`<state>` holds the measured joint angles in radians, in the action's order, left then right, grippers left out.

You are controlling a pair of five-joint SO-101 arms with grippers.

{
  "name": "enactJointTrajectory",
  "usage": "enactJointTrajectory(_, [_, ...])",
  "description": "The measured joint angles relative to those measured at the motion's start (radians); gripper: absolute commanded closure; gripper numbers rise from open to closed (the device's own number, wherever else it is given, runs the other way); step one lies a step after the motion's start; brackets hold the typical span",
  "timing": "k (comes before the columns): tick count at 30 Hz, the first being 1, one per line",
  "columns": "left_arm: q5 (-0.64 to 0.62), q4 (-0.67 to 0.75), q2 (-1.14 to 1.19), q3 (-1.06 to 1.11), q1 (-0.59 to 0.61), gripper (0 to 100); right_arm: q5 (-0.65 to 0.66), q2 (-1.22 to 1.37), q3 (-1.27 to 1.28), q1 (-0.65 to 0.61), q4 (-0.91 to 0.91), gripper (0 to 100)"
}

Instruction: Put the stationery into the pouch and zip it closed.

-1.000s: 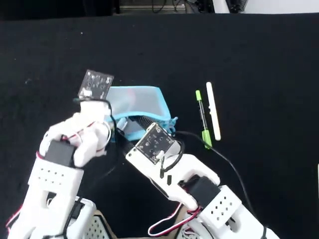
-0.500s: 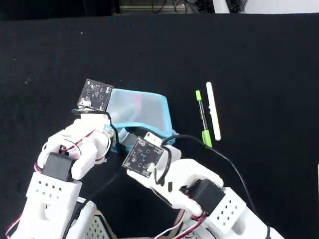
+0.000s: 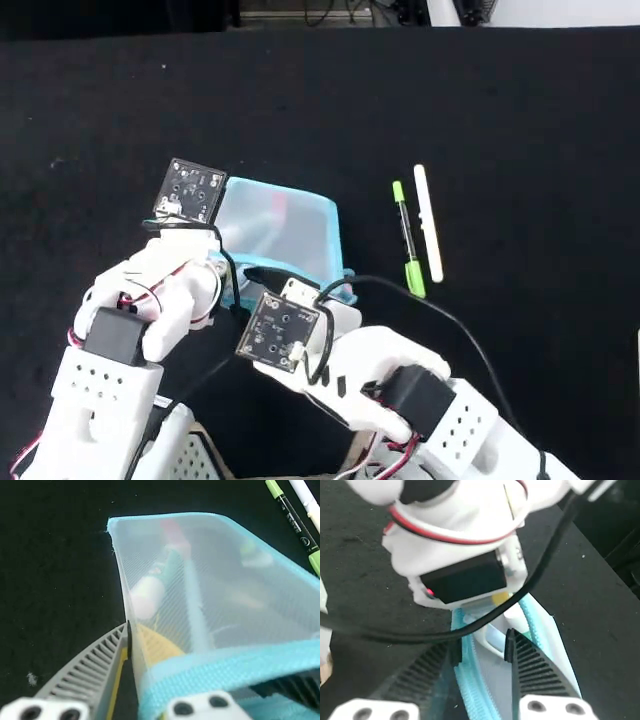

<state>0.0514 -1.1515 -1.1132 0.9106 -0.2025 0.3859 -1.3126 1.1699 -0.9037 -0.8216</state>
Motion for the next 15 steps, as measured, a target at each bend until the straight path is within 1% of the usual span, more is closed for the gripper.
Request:
enactJointTrajectory(5, [-0.011, 0.002, 0.0, 0.0, 0.0, 97, 0.002, -0.002, 0.055, -0.006, 0.078, 83.6])
enactJointTrajectory(10, [-0.014, 0.002, 0.0, 0.0, 0.0, 97, 0.002, -0.002, 0.061, -0.011, 0.089, 83.6])
enactJointTrajectory(15, [-0.014, 0.002, 0.0, 0.0, 0.0, 97, 0.069, -0.002, 0.061, -0.017, 0.086, 83.6])
